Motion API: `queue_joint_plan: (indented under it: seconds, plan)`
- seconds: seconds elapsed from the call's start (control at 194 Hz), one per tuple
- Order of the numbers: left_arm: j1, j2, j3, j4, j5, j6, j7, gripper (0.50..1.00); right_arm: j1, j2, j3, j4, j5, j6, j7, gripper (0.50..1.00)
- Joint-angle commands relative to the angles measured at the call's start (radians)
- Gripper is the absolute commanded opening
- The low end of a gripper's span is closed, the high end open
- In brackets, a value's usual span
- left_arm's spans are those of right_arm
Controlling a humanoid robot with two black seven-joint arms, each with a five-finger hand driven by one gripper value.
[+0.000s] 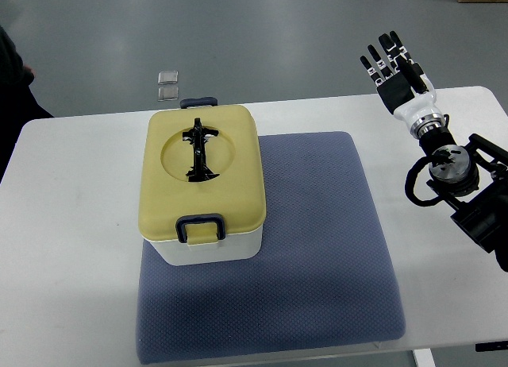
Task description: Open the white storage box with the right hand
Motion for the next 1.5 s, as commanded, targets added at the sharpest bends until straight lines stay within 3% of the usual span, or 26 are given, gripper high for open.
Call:
queue_joint_plan:
  seconds: [0.0,0.356,0.485,0.593,0.696,0.763,0.768,0.778,0.979,1.077,1.191,1.34,1.495]
  plan:
    - [0.000,0.000,-0.001,0.000,-0.001,0.000,0.000,1.000,0.000,-0.001,-0.001,-0.001,0.000,0.003,0.000,0.932]
    - [0.000,0.000,-0.063,0.000,0.000,0.000,-0.002,1.000,0.020,-0.008,-0.005,0.001,-0.008,0.009,0.002,0.932]
    - [0.000,0.000,-0.063,-0.002,0.002,-0.002,-0.002,1.000,0.112,-0.019,-0.011,0.004,-0.104,0.047,-0.005,0.932]
    - [0.000,0.000,-0.063,-0.031,0.000,-0.002,-0.002,1.000,0.221,-0.022,-0.017,0.004,-0.322,0.093,-0.006,0.932]
    - [-0.002,0.000,-0.063,-0.055,0.000,-0.002,-0.002,1.000,0.331,-0.022,-0.095,0.011,-0.694,0.107,-0.006,0.930]
    - [-0.002,0.000,-0.063,-0.058,0.000,-0.002,-0.002,1.000,0.341,-0.022,-0.106,0.014,-0.729,0.109,-0.005,0.930]
    - [-0.003,0.000,-0.063,-0.067,0.000,-0.002,-0.002,1.000,0.398,-0.022,-0.157,0.043,-0.906,0.118,-0.003,0.930]
    - [-0.005,0.000,-0.063,-0.071,0.000,-0.002,-0.002,1.000,0.408,-0.023,-0.167,0.053,-0.948,0.119,-0.001,0.930]
    - [-0.006,0.000,-0.063,-0.086,0.000,-0.002,0.000,1.000,0.609,-0.071,-0.410,0.146,-1.411,0.121,0.034,0.930]
    - [-0.008,0.000,-0.063,-0.086,0.000,-0.002,0.000,1.000,0.696,-0.099,-0.541,0.206,-1.594,0.101,0.091,0.930]
    - [-0.008,0.000,-0.063,-0.086,0.000,-0.002,0.000,1.000,0.747,-0.108,-0.679,0.263,-1.750,0.012,0.147,0.928]
    - [-0.008,0.000,-0.064,-0.084,0.000,-0.002,0.000,1.000,0.739,-0.082,-0.773,0.268,-1.778,-0.111,0.153,0.928]
    - [-0.008,0.000,-0.064,-0.084,0.000,-0.002,0.000,1.000,0.712,-0.057,-0.788,0.257,-1.781,-0.189,0.152,0.926]
